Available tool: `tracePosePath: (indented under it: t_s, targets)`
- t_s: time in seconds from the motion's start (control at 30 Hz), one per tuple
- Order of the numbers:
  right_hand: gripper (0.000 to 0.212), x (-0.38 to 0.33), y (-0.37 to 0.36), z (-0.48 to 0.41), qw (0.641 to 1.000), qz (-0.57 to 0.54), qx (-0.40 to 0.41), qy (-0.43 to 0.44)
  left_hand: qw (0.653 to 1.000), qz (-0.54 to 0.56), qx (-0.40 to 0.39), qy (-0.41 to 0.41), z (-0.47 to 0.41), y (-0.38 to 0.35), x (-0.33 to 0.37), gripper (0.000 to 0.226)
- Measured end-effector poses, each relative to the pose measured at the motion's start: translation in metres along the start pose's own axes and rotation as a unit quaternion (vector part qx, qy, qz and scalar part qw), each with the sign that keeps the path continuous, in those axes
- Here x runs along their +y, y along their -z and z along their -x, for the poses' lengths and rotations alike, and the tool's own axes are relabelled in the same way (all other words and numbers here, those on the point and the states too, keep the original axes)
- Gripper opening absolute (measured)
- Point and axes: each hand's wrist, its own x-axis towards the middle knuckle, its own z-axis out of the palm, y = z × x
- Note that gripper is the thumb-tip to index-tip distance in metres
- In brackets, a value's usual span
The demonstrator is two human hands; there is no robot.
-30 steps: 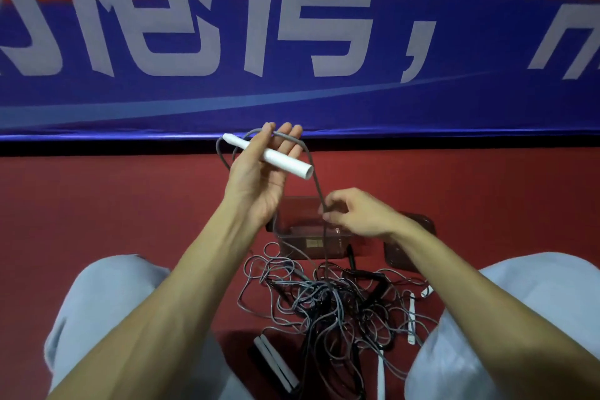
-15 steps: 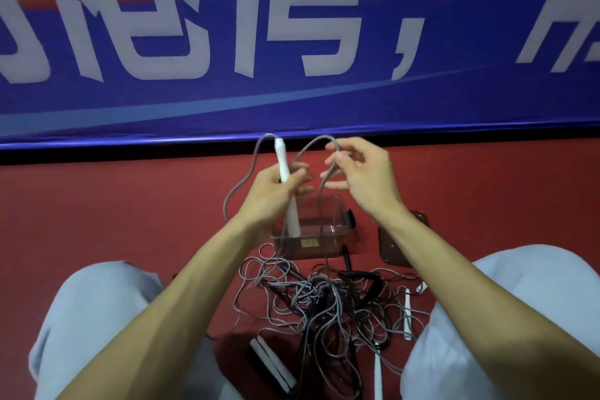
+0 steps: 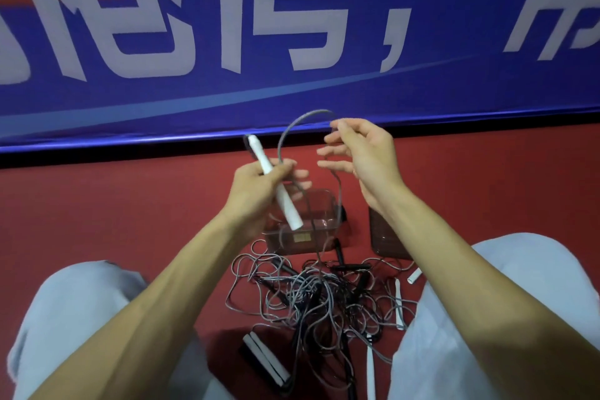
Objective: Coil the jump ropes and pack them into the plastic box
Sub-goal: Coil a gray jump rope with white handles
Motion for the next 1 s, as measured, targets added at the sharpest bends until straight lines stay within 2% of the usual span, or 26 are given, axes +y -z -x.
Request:
tracePosePath:
  t_s: [0.17, 0.27, 0.33, 0.47, 0.53, 0.63, 0.7, 0.8, 0.87, 0.93, 1.0]
  targets:
    - [0.016, 0.017, -0.001, -0.001, 0.986, 0.155, -0.052, -0.026, 0.989, 0.149, 0.020, -0.011, 0.001, 0.008, 0.024, 0.010]
    - [0.036, 0.030, -0.003, -0.001, 0.964, 0.230, -0.114, -0.069, 0.977, 0.210, 0.017, -0.025, 0.003, 0.012, 0.030, 0.011]
    - [0.041, 0.037, -0.004, 0.000, 0.939, 0.291, -0.166, -0.078, 0.968, 0.251, 0.010, -0.027, 0.005, 0.014, 0.035, 0.010]
    - [0.021, 0.048, -0.005, 0.004, 0.869, 0.398, -0.286, -0.063, 0.941, 0.336, -0.002, -0.028, 0.008, 0.017, 0.045, 0.015]
    - [0.014, 0.055, -0.007, 0.003, 0.855, 0.421, -0.299, -0.041, 0.923, 0.382, -0.009, -0.038, 0.008, 0.019, 0.049, 0.014]
    - [0.018, 0.062, -0.008, 0.003, 0.853, 0.462, -0.241, -0.005, 0.904, 0.424, -0.019, -0.053, 0.005, 0.023, 0.049, 0.012]
    - [0.022, 0.063, -0.009, 0.004, 0.878, 0.448, -0.169, -0.007, 0.908, 0.413, -0.018, -0.064, 0.002, 0.024, 0.047, 0.015]
    - [0.030, 0.058, -0.015, 0.009, 0.939, 0.338, -0.069, -0.006, 0.941, 0.327, -0.004, -0.090, -0.004, 0.024, 0.042, 0.031]
    - [0.031, 0.050, -0.019, 0.009, 0.956, 0.290, -0.034, 0.027, 0.967, 0.234, 0.007, -0.099, -0.006, 0.024, 0.037, 0.034]
    - [0.030, 0.042, -0.020, 0.009, 0.967, 0.249, -0.019, 0.044, 0.989, 0.112, 0.017, -0.097, -0.007, 0.022, 0.029, 0.026]
    - [0.028, 0.035, -0.018, 0.009, 0.979, 0.200, -0.009, 0.045, 0.995, -0.029, 0.017, -0.093, -0.008, 0.020, 0.018, 0.015]
